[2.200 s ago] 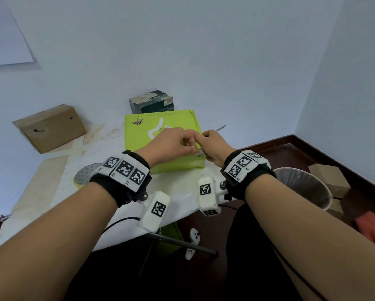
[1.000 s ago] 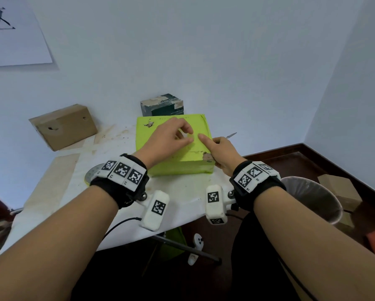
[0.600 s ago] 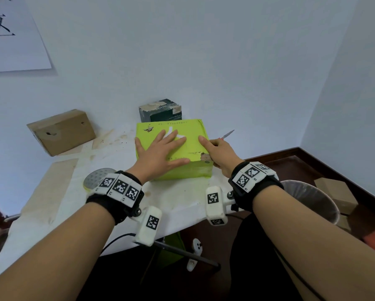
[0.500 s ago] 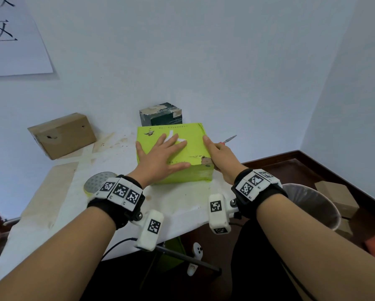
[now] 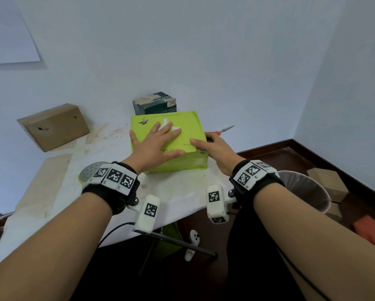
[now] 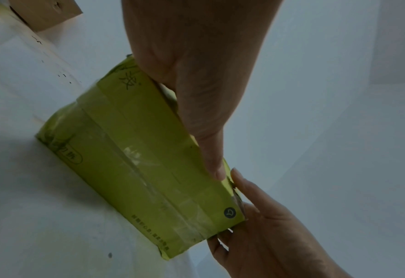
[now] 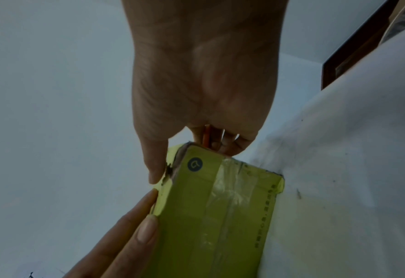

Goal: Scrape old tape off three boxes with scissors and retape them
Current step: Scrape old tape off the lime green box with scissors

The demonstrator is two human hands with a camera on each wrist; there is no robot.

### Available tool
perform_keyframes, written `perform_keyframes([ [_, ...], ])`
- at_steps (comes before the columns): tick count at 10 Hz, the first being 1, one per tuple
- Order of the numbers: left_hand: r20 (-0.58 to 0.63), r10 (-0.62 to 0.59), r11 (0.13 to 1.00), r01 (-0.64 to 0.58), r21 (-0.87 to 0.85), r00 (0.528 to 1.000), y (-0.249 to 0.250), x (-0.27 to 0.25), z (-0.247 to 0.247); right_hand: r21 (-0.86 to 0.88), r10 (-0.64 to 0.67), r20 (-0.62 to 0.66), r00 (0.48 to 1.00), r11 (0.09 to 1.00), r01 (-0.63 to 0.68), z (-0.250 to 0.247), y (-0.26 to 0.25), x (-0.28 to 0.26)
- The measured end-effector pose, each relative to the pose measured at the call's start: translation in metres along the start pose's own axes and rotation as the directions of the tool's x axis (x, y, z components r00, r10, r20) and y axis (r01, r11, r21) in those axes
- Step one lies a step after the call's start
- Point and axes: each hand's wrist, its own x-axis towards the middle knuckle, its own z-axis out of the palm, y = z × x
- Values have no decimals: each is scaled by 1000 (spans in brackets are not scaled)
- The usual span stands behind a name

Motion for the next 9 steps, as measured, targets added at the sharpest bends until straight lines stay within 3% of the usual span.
perform_keyframes([
  [4,-3,-1,1000,1,-3,1000,0,0,0,68,48,-44,998,997,-45,2,3,0],
  [7,-3,-5,1000,5,-7,1000,-1,1,1,12,17,-42,999,1000,-17,4,3,-1],
  [8,-5,-4,1000,4,-11,1000,-1,1,1,8,21,-106,994,1000,-20,1,1,0],
  [9,-5,1,1000,-1,-10,1000,-2,1,1,-74,15,-270,963,997,-36,-11,-1,5],
])
